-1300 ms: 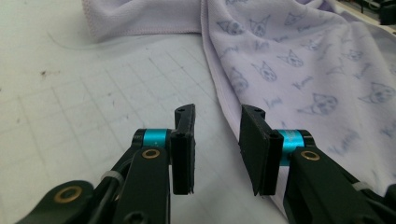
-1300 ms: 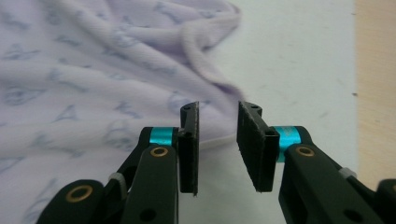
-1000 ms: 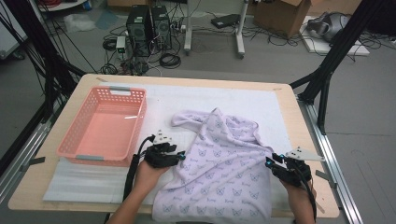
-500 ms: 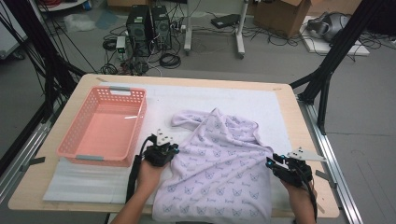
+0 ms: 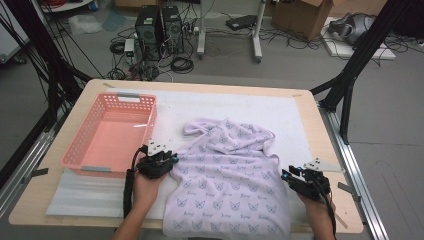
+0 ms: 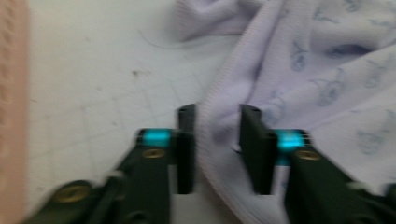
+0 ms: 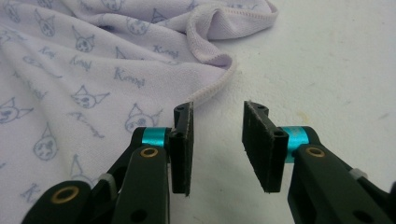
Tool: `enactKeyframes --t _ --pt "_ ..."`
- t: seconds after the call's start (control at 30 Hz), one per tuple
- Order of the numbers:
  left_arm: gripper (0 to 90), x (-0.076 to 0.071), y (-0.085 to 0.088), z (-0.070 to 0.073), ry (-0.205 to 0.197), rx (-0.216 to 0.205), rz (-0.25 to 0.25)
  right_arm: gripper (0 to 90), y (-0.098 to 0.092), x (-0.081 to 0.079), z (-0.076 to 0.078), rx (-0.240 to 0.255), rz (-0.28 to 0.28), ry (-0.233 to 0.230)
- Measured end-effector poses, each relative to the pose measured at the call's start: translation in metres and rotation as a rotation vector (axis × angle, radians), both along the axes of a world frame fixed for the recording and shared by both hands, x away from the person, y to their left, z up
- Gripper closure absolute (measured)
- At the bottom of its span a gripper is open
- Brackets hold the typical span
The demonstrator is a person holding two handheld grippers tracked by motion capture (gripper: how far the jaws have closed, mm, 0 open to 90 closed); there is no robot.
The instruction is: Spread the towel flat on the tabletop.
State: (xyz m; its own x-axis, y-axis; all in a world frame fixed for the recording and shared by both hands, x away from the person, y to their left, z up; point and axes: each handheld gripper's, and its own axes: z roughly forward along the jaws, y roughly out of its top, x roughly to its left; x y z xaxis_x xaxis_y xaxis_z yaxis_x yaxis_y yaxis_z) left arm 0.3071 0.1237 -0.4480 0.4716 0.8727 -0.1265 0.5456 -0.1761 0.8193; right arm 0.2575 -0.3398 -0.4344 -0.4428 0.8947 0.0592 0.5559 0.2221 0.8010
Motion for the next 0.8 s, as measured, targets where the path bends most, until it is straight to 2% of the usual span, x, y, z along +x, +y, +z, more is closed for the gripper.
enactKeyframes --t 0.03,0.17,0.27,0.3,0.33,0.37,0.4,0.43,0.47,0.5,0.53,0.63,0.73,0.8 --pt "56.5 -0.002 -0.001 -0.001 0.014 -0.011 -0.013 62.6 0.000 0.000 0.000 0.001 0.003 0.001" --pt "48.1 -0.010 -0.005 -0.003 0.030 0.015 -0.062 59.4 0.002 0.002 -0.002 0.031 0.022 0.012" --pt "49.0 -0.013 -0.010 -0.004 0.024 0.039 -0.072 57.2 0.009 0.005 -0.006 0.059 0.065 0.039" --pt "53.0 -0.014 -0.011 -0.003 0.017 0.055 -0.076 57.0 0.013 0.006 -0.008 0.048 0.080 0.050" --pt "65.9 -0.015 -0.012 -0.003 0.014 0.066 -0.068 57.0 0.017 0.008 -0.011 0.035 0.089 0.060" --pt "77.8 -0.014 -0.012 -0.003 0.027 0.063 -0.079 57.0 0.020 0.010 -0.013 0.022 0.091 0.074" --pt "84.7 -0.012 -0.014 -0.001 0.039 0.063 -0.078 57.7 0.023 0.013 -0.016 0.009 0.097 0.081" --pt "85.4 -0.010 -0.015 0.001 0.050 0.077 -0.082 63.1 0.025 0.013 -0.016 -0.008 0.091 0.070" --pt "85.8 -0.009 -0.016 0.002 0.041 0.088 -0.077 67.3 0.025 0.015 -0.015 -0.010 0.089 0.072" --pt "85.9 -0.006 -0.016 0.003 0.027 0.091 -0.063 78.9 0.024 0.017 -0.015 -0.011 0.086 0.080" --pt "85.9 -0.003 -0.015 0.003 0.022 0.092 -0.045 86.1 0.023 0.019 -0.014 -0.030 0.098 0.074" --pt "85.9 0.006 -0.016 0.005 -0.009 0.086 -0.001 87.0 0.023 0.026 -0.013 -0.079 0.061 0.053" --pt "85.9 0.015 -0.020 0.005 -0.040 0.087 0.037 86.9 0.023 0.035 -0.015 -0.083 0.022 0.028" --pt "85.9 0.020 -0.021 0.003 -0.048 0.099 0.066 87.1 0.023 0.039 -0.014 -0.112 -0.020 0.008"
